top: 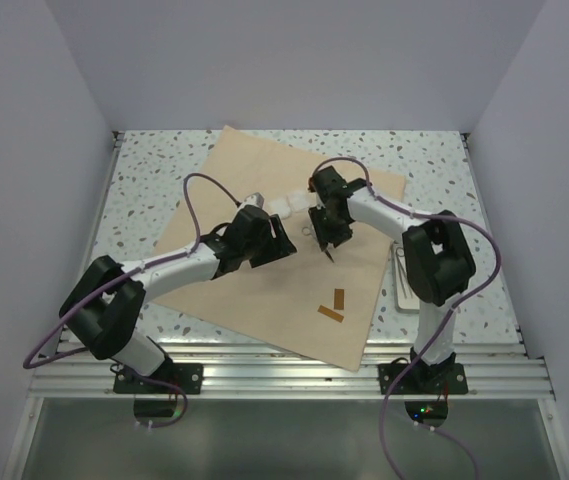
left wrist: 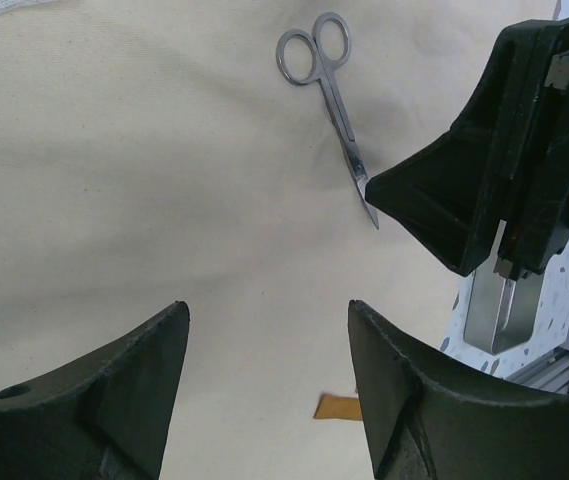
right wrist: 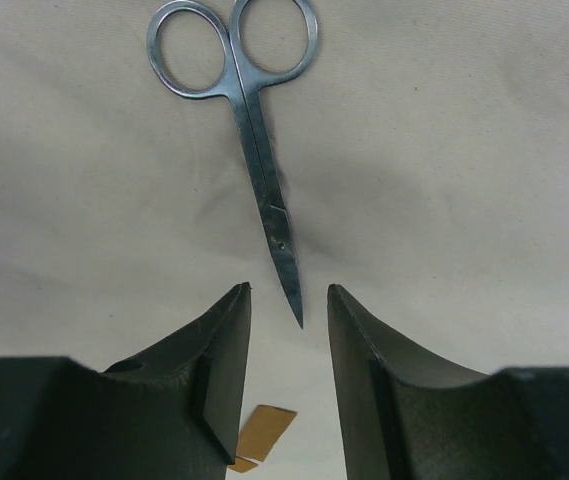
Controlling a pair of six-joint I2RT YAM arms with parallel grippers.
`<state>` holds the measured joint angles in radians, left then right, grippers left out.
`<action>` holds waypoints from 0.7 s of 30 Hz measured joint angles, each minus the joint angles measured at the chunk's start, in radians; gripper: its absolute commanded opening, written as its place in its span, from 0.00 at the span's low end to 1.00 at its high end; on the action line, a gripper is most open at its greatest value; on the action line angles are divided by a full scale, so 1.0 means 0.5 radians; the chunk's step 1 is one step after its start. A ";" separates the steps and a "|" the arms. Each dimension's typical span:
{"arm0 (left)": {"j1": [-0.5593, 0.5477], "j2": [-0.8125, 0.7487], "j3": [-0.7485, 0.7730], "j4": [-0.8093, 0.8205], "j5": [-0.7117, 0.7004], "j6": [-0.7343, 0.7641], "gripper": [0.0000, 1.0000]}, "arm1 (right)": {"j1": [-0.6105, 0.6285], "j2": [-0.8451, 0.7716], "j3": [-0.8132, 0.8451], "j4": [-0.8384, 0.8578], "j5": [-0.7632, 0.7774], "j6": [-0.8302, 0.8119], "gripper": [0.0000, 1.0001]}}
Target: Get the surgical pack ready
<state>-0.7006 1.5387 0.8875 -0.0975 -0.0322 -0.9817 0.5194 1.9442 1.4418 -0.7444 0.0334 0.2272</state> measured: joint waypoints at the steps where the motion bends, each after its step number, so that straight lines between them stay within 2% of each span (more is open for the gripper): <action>1: 0.000 0.000 0.000 -0.001 -0.002 0.001 0.68 | 0.008 0.008 0.001 0.002 0.001 0.000 0.39; 13: 0.000 0.000 -0.002 -0.002 0.002 0.004 0.68 | 0.021 0.159 0.034 0.007 0.049 -0.002 0.28; 20: 0.000 -0.016 -0.027 0.002 0.004 0.004 0.68 | 0.021 0.169 0.045 0.007 0.059 -0.004 0.11; 21: 0.000 -0.023 -0.034 0.002 0.004 0.004 0.68 | 0.021 0.169 0.045 0.006 0.062 -0.003 0.07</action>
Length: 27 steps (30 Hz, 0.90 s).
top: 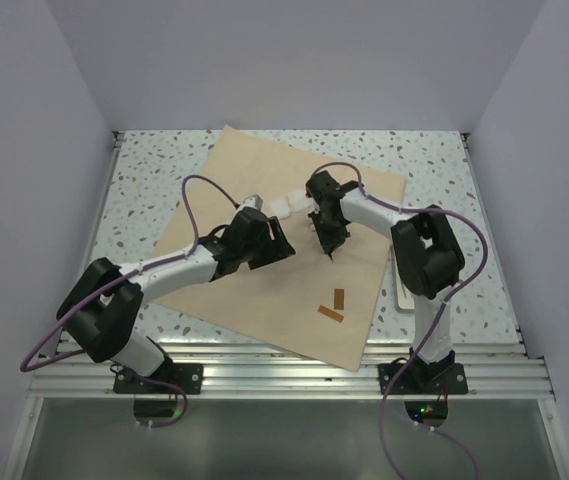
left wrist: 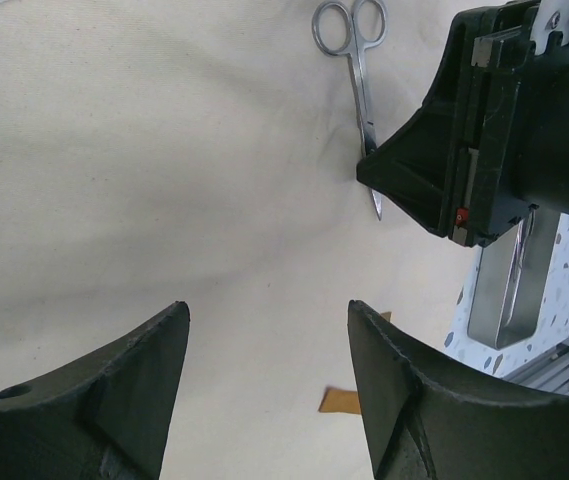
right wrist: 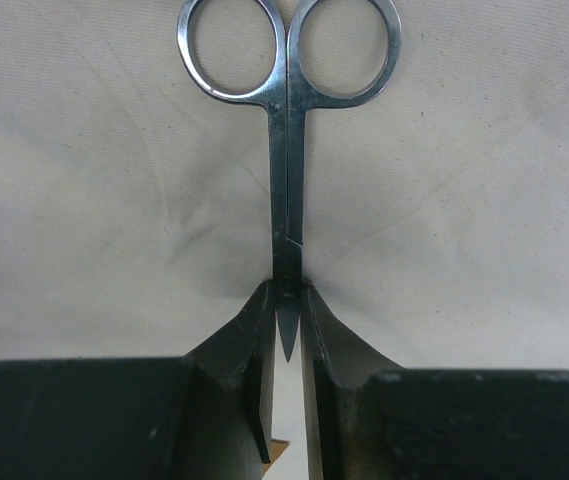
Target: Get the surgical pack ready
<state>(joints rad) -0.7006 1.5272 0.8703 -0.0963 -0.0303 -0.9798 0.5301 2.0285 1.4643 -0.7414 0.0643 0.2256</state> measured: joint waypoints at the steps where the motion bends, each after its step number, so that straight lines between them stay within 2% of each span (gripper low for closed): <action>1: 0.000 -0.008 -0.006 -0.001 0.000 0.000 0.68 | 0.000 0.000 0.000 0.001 0.002 0.000 0.05; 3: 0.000 -0.021 -0.011 -0.001 0.000 0.000 0.68 | 0.000 -0.001 0.000 0.000 0.007 0.002 0.00; 10: 0.000 -0.049 -0.025 0.008 0.001 0.006 0.68 | 0.002 -0.072 0.000 -0.027 0.024 -0.004 0.00; 21: 0.000 -0.056 -0.066 0.010 0.031 0.013 0.68 | -0.010 -0.465 -0.143 -0.088 0.159 -0.003 0.00; 27: 0.000 -0.100 -0.095 0.054 0.055 0.043 0.68 | -0.237 -0.780 -0.352 -0.340 0.343 -0.008 0.00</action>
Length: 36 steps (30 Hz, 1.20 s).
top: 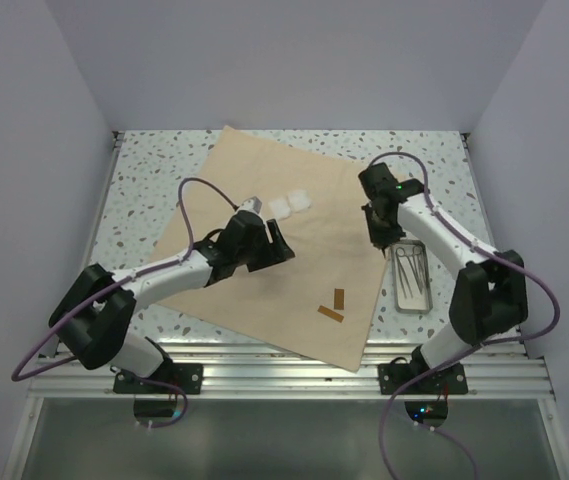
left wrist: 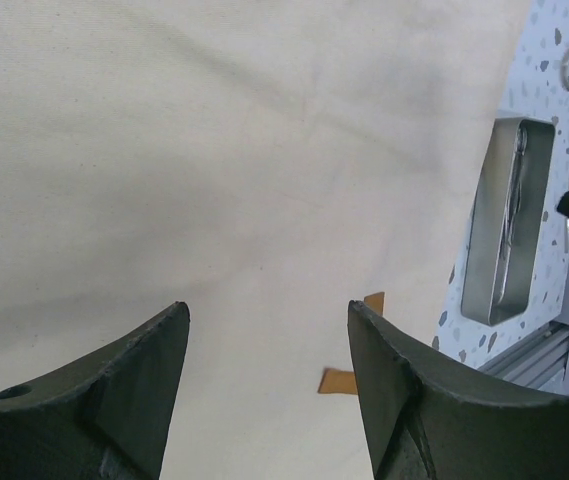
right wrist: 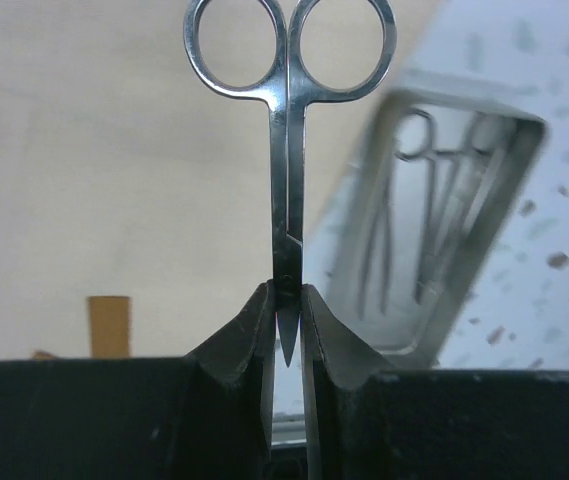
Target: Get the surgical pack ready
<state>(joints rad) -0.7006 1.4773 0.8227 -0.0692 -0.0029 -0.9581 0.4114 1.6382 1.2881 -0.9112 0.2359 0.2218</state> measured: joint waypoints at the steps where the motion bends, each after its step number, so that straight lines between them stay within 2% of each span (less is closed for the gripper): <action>1: 0.000 -0.010 -0.012 0.015 0.011 0.002 0.68 | -0.063 -0.060 -0.011 -0.051 0.040 -0.002 0.00; 6: 0.000 -0.012 -0.034 0.079 0.098 0.021 0.68 | -0.276 -0.278 -0.013 -0.268 0.210 -0.008 0.00; 12: 0.000 -0.040 -0.082 0.134 0.153 0.053 0.68 | -0.373 -0.304 -0.024 -0.391 0.222 -0.047 0.00; 21: 0.001 -0.064 -0.131 0.195 0.214 0.069 0.66 | -0.468 -0.014 -0.159 -0.390 0.225 -0.074 0.00; 28: -0.008 -0.060 -0.176 0.273 0.323 0.042 0.66 | -0.507 0.068 -0.143 -0.383 0.204 -0.080 0.00; 36: -0.191 0.136 -0.074 0.156 0.320 -0.163 0.64 | -0.509 0.198 -0.098 -0.384 0.121 -0.079 0.09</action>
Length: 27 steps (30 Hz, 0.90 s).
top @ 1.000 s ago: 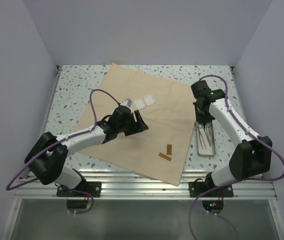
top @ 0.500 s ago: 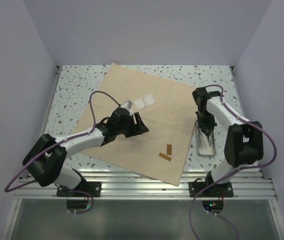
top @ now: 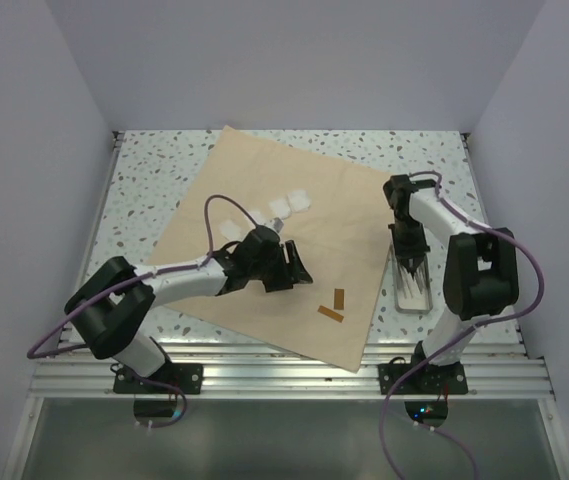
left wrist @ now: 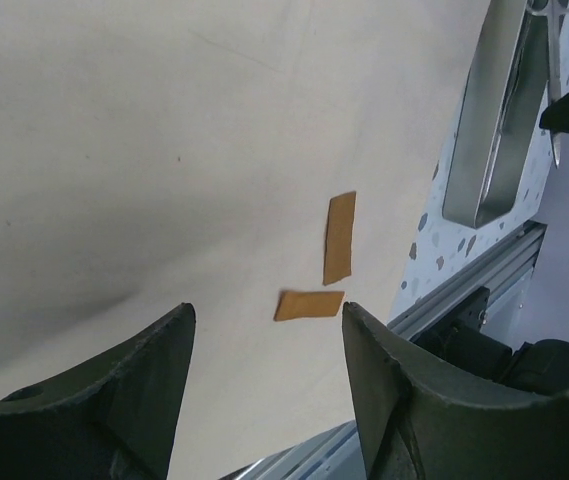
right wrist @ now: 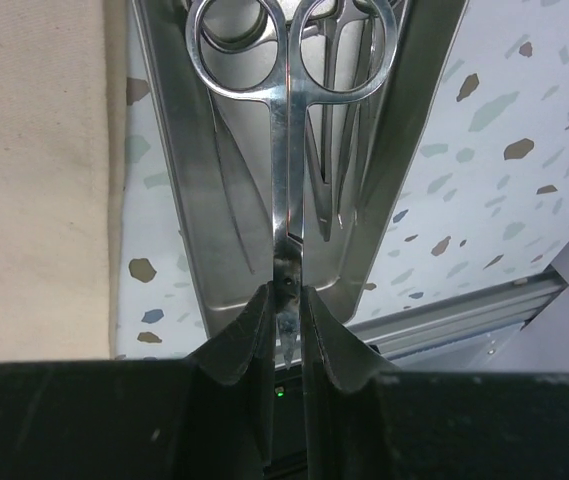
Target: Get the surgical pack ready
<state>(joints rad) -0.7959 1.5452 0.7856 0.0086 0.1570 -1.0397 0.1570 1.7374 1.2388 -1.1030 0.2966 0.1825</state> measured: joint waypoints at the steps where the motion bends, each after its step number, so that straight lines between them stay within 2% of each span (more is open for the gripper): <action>1: -0.027 0.024 0.009 -0.016 0.000 -0.039 0.64 | 0.000 0.017 0.008 0.001 0.000 0.001 0.19; 3: -0.074 0.051 0.011 -0.046 0.000 -0.114 0.64 | 0.000 0.048 0.017 0.000 0.003 0.005 0.29; 4: -0.089 0.061 0.011 -0.067 -0.002 -0.155 0.64 | 0.000 0.061 0.018 -0.002 0.004 0.011 0.38; 8: -0.116 0.081 0.022 -0.146 -0.033 -0.261 0.64 | 0.000 0.076 0.024 -0.008 0.034 0.017 0.46; 14: -0.178 0.104 0.085 -0.293 -0.112 -0.391 0.63 | 0.020 -0.003 0.033 -0.013 0.053 0.021 0.47; 23: -0.426 0.323 0.381 -0.642 -0.351 -0.670 0.54 | 0.278 -0.579 0.031 0.098 -0.081 0.099 0.49; 27: -0.507 0.446 0.535 -0.774 -0.450 -0.742 0.50 | 0.344 -0.677 0.027 0.159 -0.166 0.111 0.49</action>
<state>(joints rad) -1.0496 1.7679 1.0531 -0.3782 -0.0681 -1.4105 0.3290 1.3991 1.2522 -1.0233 0.2138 0.2379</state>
